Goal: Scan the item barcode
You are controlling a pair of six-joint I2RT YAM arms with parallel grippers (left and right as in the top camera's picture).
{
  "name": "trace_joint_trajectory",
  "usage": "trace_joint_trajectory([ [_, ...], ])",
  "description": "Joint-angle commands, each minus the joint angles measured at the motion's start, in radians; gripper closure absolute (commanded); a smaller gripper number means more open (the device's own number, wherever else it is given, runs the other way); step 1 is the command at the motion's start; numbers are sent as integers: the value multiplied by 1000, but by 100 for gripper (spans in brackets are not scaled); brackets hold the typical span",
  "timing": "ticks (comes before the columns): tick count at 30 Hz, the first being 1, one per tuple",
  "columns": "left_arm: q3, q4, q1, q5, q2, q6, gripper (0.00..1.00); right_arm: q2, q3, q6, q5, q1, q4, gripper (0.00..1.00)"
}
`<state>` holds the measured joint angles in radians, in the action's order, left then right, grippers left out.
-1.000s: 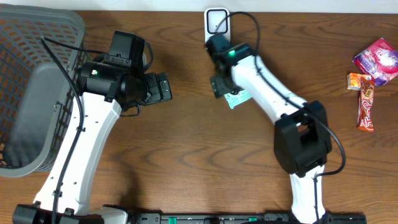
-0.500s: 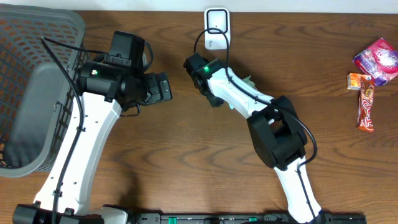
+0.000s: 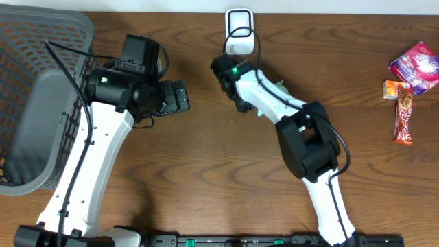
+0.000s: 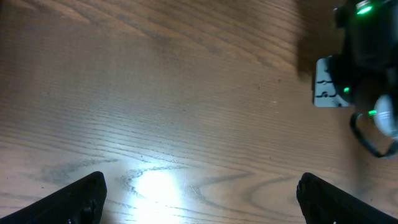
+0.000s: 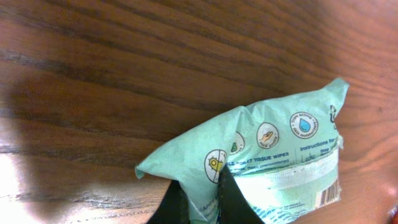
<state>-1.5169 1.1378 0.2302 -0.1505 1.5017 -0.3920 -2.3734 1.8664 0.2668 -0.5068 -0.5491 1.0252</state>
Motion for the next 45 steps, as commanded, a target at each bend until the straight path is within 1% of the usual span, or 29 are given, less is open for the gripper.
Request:
trace_joint_trajectory([
  [1, -5, 2, -2, 10, 1, 3, 2, -40, 10, 16, 299, 64, 12, 99],
  [2, -5, 2, -2, 10, 1, 3, 2, -37, 22, 8, 337, 74, 21, 99],
  [4, -5, 2, -2, 10, 1, 3, 2, -12, 63, -13, 473, 113, 52, 99],
  [8, -5, 3, -2, 10, 1, 3, 2, 45, 119, -63, 806, 188, 79, 99],
  [13, -5, 2, -2, 10, 1, 3, 2, 111, 130, -138, 1201, 286, 76, 99],
  [16, -5, 3, -2, 10, 1, 3, 2, 119, 130, -172, 1352, 330, 79, 99],
  [19, -5, 2, -2, 10, 1, 3, 2, 118, 130, -222, 1578, 376, 78, 99],
  [23, -5, 2, -2, 10, 1, 3, 2, 118, 130, -247, 1758, 417, 74, 99],
  [27, -5, 2, -2, 10, 1, 3, 2, 113, 100, -246, 1747, 442, 87, 99],
  [32, -5, 2, -2, 10, 1, 3, 2, 113, -49, -233, 1714, 446, 22, 99],
  [35, -5, 2, -2, 10, 1, 3, 2, 113, -124, -166, 1532, 456, -14, 99],
  [36, -5, 2, -2, 10, 1, 3, 2, 113, -136, -148, 1432, 459, -10, 99],
  [37, -5, 2, -2, 10, 1, 3, 2, 114, -138, -109, 1281, 467, 5, 98],
  [38, -5, 3, -2, 10, 1, 3, 2, 119, -128, -81, 1160, 474, 30, 90],
  [39, -5, 2, -2, 10, 1, 3, 2, 122, -121, -80, 1116, 476, 43, 84],
  [40, -5, 3, -2, 10, 1, 3, 2, 129, -100, -80, 1040, 481, 77, 75],
  [41, -5, 2, -2, 10, 1, 3, 2, 137, -80, -80, 982, 485, 106, 69],
  [42, -5, 2, -2, 10, 1, 3, 2, 141, -64, -80, 938, 488, 127, 67],
  [45, -5, 2, -2, 10, 1, 3, 2, 158, 6, -80, 773, 490, 211, 67],
])
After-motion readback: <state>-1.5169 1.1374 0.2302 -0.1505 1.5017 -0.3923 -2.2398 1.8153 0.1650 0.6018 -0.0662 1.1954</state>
